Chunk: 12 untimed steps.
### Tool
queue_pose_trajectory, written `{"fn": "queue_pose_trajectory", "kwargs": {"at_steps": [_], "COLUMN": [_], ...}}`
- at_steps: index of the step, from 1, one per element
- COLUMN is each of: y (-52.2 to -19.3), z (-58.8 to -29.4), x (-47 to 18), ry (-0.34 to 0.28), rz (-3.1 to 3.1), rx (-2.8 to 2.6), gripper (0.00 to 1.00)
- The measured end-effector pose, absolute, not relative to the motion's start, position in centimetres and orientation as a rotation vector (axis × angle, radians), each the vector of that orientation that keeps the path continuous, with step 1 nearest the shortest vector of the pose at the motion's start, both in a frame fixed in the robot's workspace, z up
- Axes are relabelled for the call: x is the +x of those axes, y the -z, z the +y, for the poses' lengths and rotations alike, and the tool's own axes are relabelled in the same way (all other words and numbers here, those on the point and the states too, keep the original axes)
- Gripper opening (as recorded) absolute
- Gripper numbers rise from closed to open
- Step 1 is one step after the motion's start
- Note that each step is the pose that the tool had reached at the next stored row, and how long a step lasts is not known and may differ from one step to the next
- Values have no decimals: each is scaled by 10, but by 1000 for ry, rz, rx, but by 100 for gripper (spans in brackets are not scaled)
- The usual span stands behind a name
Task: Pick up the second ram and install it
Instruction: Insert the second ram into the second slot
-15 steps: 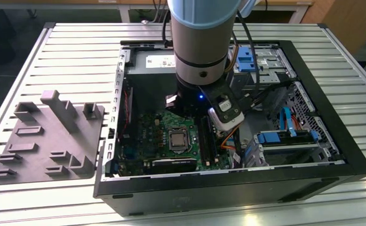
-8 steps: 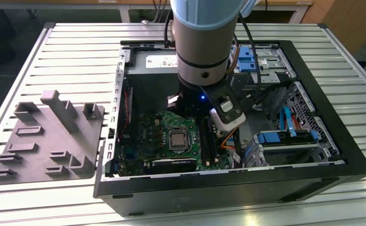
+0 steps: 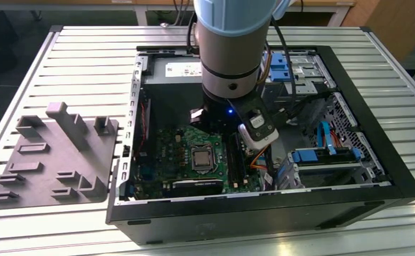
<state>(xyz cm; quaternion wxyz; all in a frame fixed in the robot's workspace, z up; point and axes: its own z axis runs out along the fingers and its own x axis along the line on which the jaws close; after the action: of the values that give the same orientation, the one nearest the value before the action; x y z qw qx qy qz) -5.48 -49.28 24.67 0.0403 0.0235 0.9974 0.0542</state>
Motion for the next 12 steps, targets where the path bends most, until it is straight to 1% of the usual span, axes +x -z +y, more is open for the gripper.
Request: {"fn": "queue_pose_trajectory", "kwargs": {"at_steps": [12], "y": [-243], "z": [-493], "x": [-51], "ry": [-166], "rz": [3055], "rx": [84], "gripper": [12]}}
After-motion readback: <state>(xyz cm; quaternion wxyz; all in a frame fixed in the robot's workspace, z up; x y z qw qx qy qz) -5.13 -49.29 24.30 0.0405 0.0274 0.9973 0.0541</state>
